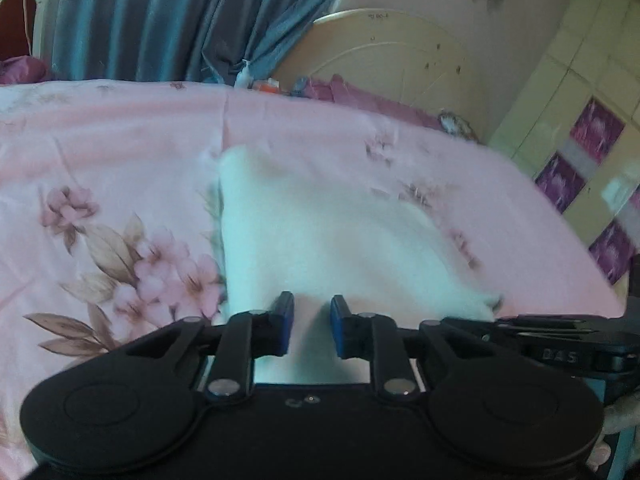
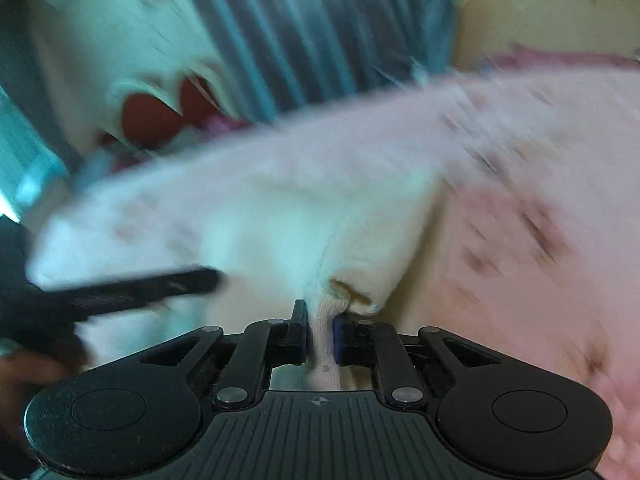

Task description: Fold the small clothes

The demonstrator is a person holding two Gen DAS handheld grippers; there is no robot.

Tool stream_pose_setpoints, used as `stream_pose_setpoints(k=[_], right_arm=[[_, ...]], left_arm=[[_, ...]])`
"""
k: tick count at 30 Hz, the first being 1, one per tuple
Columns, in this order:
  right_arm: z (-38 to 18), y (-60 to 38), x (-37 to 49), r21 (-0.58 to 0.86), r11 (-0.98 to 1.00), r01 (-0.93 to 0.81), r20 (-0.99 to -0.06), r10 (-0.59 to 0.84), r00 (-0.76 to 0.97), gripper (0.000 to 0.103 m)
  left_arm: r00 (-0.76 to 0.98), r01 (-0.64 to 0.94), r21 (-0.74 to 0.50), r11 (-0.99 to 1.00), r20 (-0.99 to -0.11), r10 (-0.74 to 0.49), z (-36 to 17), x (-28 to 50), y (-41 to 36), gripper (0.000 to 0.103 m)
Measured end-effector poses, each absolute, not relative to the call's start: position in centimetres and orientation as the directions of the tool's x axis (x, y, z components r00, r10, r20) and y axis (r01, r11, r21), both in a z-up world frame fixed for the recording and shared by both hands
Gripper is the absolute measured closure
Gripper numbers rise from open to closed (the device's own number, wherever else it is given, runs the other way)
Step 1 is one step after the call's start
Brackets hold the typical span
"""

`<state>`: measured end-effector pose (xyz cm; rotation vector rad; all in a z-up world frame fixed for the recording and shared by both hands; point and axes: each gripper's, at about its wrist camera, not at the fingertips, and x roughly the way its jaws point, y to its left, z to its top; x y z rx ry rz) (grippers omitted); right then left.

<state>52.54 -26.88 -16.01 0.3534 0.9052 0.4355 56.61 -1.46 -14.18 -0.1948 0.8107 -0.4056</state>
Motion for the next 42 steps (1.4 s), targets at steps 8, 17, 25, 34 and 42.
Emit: stream_pose_setpoints(k=[8, 17, 25, 34, 42], right_arm=[[-14.0, -29.6, 52.4, 0.53, 0.829, -0.181, -0.597, 0.516, 0.615, 0.067], [-15.5, -28.4, 57.4, 0.359, 0.925, -0.127, -0.745, 0.366, 0.558, 0.076], [-12.2, -28.1, 57.7, 0.339, 0.923, -0.179, -0.639, 0.366, 0.677, 0.076], [-13.8, -26.0, 62.1, 0.25, 0.956, -0.151, -0.71, 0.288, 0.643, 0.076], [-14.7, -24.8, 63.7, 0.209, 0.963, -0.17, -0.748, 0.27, 0.606, 0.076]], left_arm=[[0.672, 0.278, -0.33, 0.902, -0.604, -0.428, -12.3, 56.6, -0.3, 0.08], [0.613, 0.298, -0.321, 0.899, -0.658, -0.438, -14.2, 62.4, -2.2, 0.076], [0.668, 0.319, -0.296, 0.9, -0.603, -0.435, -12.5, 62.9, -2.0, 0.076], [0.652, 0.273, -0.276, 0.922, -0.651, -0.388, -14.2, 66.6, -3.4, 0.073], [0.627, 0.248, -0.266, 0.932, -0.69, -0.363, -14.2, 68.2, -4.3, 0.073]])
